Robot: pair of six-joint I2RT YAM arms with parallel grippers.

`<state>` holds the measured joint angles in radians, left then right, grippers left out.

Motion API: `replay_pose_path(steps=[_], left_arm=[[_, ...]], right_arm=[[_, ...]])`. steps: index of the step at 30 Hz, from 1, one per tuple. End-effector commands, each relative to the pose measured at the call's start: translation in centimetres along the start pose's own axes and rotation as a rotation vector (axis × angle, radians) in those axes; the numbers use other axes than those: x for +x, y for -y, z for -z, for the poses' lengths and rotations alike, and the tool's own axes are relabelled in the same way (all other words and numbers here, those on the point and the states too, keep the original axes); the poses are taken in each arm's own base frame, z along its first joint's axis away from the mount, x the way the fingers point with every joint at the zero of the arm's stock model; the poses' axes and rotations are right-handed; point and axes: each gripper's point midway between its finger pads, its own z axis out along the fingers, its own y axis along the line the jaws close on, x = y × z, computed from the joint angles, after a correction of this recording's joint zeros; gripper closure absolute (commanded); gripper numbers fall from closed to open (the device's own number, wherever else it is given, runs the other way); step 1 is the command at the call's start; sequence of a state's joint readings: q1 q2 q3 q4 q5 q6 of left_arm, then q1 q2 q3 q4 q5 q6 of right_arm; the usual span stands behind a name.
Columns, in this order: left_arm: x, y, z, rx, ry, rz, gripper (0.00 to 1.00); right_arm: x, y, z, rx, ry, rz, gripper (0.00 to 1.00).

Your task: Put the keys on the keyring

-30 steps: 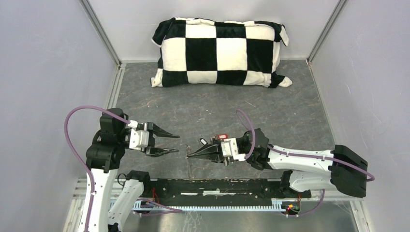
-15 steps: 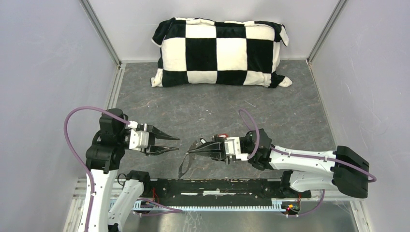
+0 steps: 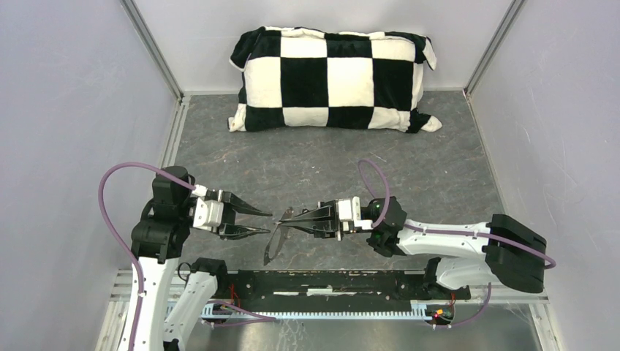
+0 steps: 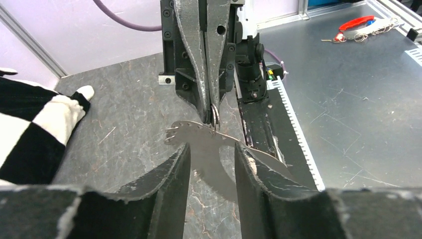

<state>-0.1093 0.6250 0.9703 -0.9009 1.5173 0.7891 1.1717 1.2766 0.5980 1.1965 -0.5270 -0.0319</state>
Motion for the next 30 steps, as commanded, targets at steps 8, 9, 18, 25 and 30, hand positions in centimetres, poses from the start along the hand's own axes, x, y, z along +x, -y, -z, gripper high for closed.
replay_pose_path(steps=[8,9,18,25,30], left_arm=[[-0.2,0.7,-0.2,0.038,0.033,0.03,0.55],[-0.2,0.7,-0.2,0.035,0.03,0.027,0.55],[0.3,0.1,-0.1,0.008,0.003,0.024,0.65],[0.8,-0.2,0.0,-0.005,-0.011,0.037,0.76],[1.0,-0.3,0.0,-0.013,-0.018,0.04,0.88]], right_arm=[[-3.0,2.3,-1.9,0.081,0.122,-0.01,0.99],[-2.9,2.3,-2.0,0.08,0.123,-0.018,0.99],[-2.0,2.2,-2.6,0.088,0.098,-0.053,0.99],[-1.5,2.2,-2.9,0.095,0.075,-0.07,0.99],[-1.1,1.9,-3.2,0.087,0.069,-0.099,0.99]])
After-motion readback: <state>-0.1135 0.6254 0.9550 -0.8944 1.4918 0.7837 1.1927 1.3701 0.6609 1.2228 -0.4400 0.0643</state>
